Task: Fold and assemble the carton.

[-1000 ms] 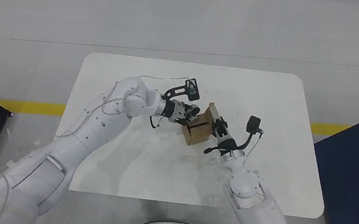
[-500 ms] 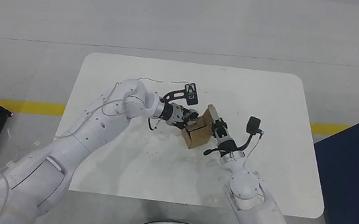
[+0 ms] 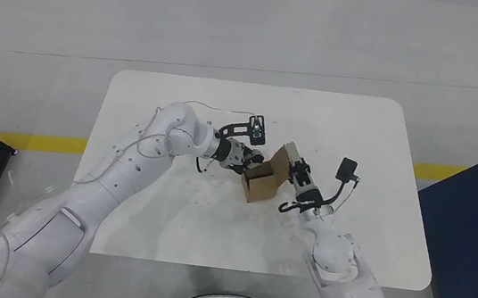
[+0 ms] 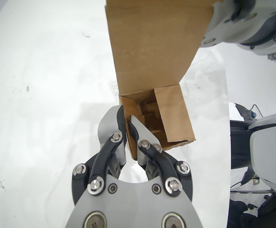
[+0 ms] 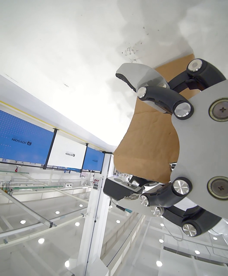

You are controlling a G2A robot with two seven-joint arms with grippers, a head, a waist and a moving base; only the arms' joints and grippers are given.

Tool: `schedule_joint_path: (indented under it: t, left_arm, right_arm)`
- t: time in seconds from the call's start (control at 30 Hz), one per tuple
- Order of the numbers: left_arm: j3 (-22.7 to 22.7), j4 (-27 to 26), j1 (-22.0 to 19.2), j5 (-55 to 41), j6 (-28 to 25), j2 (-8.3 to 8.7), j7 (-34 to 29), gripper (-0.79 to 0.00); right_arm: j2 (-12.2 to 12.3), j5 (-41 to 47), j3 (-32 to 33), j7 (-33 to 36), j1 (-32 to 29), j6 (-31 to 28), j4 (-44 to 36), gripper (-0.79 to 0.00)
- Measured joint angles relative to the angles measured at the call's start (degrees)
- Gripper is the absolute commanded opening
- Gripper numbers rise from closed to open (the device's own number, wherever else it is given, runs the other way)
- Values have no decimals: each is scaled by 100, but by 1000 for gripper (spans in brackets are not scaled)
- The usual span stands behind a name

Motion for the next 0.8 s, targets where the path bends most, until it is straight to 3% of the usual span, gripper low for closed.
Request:
schedule_joint_path:
  t: [0.07,0.1,0.13,0.17,0.3,0.4,0.5,0.6,0.8]
  left_arm:
    - [-41,-98,18,87,-54,28,48,-739]
    - [-61,-145,32,127,-80,42,73,-493]
    - [-88,-204,56,177,-114,62,109,-77]
    - [-108,-247,77,215,-139,77,132,0]
    - [-217,-409,177,326,-252,149,239,0]
    - [-367,-530,277,459,-290,227,343,0]
    - [-554,-714,432,671,-365,329,468,0]
    - [-872,-968,696,955,-410,479,663,0]
    - [-1853,-1766,1626,1574,-457,881,1051,0]
  right_arm:
    - [13,132,149,-29,-134,-85,-134,0]
    - [20,203,221,-36,-194,-119,-183,0]
    - [28,293,318,-37,-273,-158,-235,0]
    - [35,342,388,-38,-328,-174,-264,0]
    - [62,371,615,45,-504,-82,-352,0]
    - [101,125,687,400,-563,204,-417,-55]
    - [133,-246,681,773,-521,644,-494,-209]
    - [139,-510,592,952,-411,1050,-542,-222]
    - [143,-1014,327,1212,-207,1515,-581,-271]
